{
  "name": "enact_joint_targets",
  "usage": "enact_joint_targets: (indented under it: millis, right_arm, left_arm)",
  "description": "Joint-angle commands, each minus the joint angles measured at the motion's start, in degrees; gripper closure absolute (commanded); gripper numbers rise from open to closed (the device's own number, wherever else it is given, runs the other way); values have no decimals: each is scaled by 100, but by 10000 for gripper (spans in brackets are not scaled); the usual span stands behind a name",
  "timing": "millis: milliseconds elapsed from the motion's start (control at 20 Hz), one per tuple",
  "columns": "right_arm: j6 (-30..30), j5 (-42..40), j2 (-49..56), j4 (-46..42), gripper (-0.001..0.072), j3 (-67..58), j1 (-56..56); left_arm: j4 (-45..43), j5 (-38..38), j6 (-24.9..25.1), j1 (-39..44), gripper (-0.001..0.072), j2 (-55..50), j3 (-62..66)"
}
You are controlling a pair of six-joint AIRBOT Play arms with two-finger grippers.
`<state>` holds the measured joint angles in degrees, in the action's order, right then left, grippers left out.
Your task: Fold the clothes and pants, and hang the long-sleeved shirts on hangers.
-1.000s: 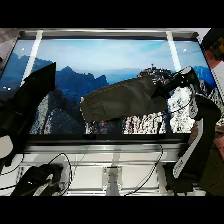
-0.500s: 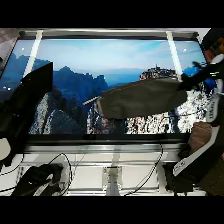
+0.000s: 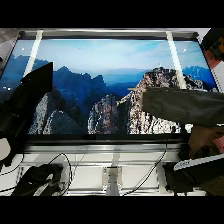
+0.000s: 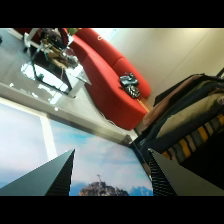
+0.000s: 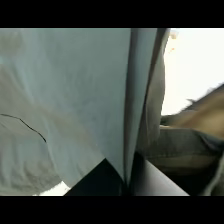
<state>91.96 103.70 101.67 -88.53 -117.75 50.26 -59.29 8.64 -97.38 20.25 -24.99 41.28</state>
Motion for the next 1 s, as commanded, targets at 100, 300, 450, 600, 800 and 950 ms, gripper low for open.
enact_joint_targets:
  millis: [100, 300, 450, 600, 800, 950]
  right_arm:
    - [273, 15, -914, -824, 710, -4, 1497]
    - [404, 111, -1539, -929, 710, -4, 2319]
    - [498, 166, -1845, -940, 710, -2, 2588]
    - [503, 170, -1967, -861, 706, 9, 2516]
    - [503, 168, -2063, -708, 336, 7, 2400]
    - [503, 164, -2133, -721, 259, 2, 2398]
  left_arm:
    - [-4, -7, 2, 0, 184, -9, 4]
    - [-7, -7, 4, 0, 184, -20, 4]
    - [-11, -7, 7, 0, 184, -22, 4]
    - [-33, -7, 9, -2, 184, -20, 4]
    - [-33, -7, 9, -4, 184, -17, 4]
    - [-33, -7, 9, -4, 184, -17, 4]
